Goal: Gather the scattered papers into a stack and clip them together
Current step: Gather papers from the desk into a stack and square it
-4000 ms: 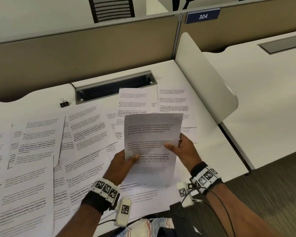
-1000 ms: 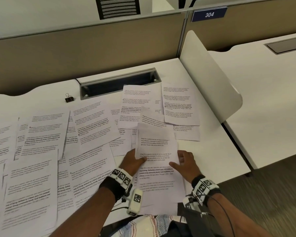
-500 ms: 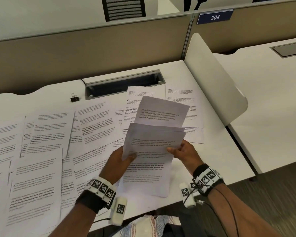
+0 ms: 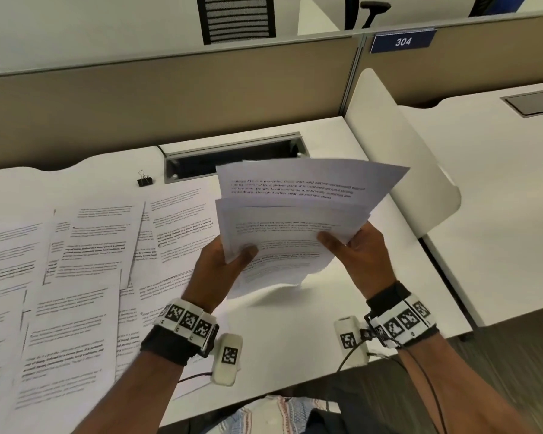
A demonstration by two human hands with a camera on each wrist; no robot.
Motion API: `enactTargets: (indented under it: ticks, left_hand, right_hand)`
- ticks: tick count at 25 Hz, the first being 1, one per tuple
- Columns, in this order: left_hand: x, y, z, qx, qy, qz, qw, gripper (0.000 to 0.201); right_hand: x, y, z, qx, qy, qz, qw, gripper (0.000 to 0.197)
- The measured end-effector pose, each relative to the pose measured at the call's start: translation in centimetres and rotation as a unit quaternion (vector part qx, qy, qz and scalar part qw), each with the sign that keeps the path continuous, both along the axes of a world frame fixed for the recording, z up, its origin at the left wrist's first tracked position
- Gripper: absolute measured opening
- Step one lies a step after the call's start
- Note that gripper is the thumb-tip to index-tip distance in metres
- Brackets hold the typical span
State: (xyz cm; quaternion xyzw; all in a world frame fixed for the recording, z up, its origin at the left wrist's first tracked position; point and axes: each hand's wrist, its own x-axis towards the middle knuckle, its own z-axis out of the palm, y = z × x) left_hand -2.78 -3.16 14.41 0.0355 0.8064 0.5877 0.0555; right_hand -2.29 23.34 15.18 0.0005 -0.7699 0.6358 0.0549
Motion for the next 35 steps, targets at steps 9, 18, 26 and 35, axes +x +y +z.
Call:
enactTargets:
  ticks: [9, 18, 26, 35]
  left_hand:
    - [0.1, 0.5, -0.7, 0.015, -0.006, -0.013, 1.0, 0.032]
    - [-0.6, -0.2, 0.5, 0.062, 0.021, 0.001, 0.998, 0.037]
    - [-0.3, -0.3, 0.1, 0.046, -0.003, 0.028, 0.999, 0.023]
    - [-0.3, -0.3, -0.6, 0.01, 0.003, -0.033, 0.999, 0.04]
  right_hand:
    - [0.7, -1.1, -1.2, -0.018, -0.006, 0.003, 1.0, 0.032]
    - [-0.4, -2.2, 1.8, -0.058, 0.065, -0.016, 0.996, 0.039]
    - [-0.2, -3.3, -0.7, -0.057, 0.016, -0.025, 0.998, 0.035]
    - [0.0, -3.3, -1.6, -0.034, 0.0, -0.002, 0.999, 0.059]
